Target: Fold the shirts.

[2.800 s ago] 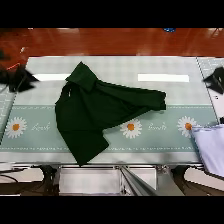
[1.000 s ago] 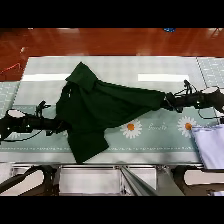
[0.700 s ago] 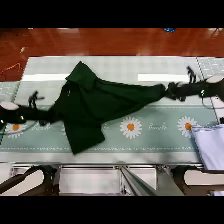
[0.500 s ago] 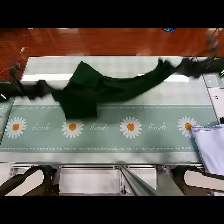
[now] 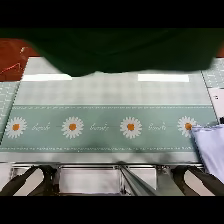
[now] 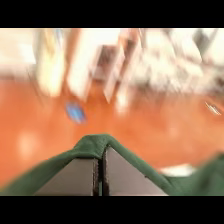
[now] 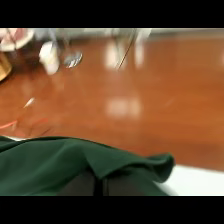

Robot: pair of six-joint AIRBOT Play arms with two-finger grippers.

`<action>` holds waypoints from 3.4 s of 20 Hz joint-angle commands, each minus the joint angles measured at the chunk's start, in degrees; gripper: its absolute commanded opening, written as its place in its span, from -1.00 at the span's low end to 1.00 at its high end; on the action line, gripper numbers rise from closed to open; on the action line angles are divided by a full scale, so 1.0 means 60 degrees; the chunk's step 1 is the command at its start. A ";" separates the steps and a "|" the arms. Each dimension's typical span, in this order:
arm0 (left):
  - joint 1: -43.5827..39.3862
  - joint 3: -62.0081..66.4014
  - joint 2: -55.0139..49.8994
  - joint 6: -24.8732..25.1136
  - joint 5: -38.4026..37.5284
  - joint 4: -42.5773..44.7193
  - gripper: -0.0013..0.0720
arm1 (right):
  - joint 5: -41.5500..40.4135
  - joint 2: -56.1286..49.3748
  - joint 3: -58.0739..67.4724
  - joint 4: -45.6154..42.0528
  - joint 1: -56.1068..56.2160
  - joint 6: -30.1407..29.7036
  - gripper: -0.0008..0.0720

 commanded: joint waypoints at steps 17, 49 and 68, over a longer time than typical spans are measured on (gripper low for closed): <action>-0.4783 -0.4619 0.2167 -0.2320 -0.0860 0.9045 -0.91 | 0.2324 0.4280 -0.6619 -0.1308 0.0011 0.0962 -0.89; 0.1636 -1.0925 -0.2575 -0.0856 -0.2007 0.5348 0.42 | -0.1971 -0.1559 -1.0386 -0.1417 -0.1140 -0.0455 0.16; -0.1202 -1.4182 -0.2477 0.0022 0.2546 0.1504 0.28 | -0.3060 0.0692 -1.3325 0.0397 -0.2335 -0.0794 0.16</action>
